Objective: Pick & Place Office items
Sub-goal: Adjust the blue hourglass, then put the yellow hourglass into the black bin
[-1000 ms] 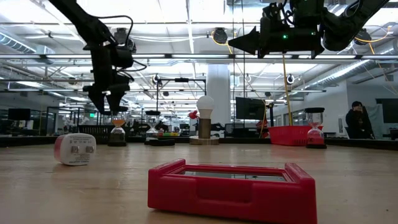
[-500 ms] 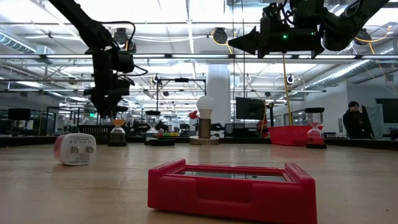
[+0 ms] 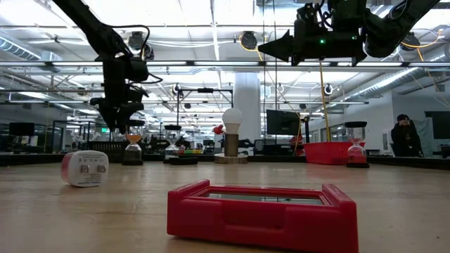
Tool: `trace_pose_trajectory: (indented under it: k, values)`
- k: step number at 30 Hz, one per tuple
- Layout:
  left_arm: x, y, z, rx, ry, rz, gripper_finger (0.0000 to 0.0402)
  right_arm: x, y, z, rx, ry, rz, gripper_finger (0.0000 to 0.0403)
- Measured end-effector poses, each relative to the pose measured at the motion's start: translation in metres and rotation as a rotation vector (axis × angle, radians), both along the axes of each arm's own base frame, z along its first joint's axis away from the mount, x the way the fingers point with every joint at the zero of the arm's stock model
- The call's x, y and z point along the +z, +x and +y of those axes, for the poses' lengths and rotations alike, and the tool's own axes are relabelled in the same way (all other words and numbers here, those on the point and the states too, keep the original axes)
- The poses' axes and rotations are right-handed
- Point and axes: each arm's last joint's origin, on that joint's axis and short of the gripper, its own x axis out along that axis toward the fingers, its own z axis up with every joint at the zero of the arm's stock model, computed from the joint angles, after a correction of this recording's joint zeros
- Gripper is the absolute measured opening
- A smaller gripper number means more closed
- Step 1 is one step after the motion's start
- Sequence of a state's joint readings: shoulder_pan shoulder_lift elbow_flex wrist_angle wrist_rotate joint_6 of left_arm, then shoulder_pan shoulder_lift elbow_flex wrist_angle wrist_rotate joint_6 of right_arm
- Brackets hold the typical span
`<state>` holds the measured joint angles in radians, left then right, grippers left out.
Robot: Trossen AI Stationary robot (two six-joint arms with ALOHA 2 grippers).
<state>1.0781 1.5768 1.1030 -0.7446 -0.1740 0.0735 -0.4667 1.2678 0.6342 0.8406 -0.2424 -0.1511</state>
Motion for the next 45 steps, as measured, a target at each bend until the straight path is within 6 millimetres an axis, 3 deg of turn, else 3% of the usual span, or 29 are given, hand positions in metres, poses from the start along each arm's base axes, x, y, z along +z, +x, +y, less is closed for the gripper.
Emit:
trace_pose_trajectory:
  k: [27,40,45]
  values:
    - [-0.005,-0.007,0.008,0.027,0.023,-0.031,0.0215,0.000,0.000,0.000,0.000,0.000,0.000,0.0000]
    - [-0.004,-0.007,0.008,0.000,0.015,-0.034,0.0308,0.000,0.000,0.000,0.000,0.000,0.000,0.0000]
    - [0.023,-0.006,0.007,-0.024,0.053,-0.043,0.0322,0.000,0.000,0.000,0.000,0.000,0.000,0.0000]
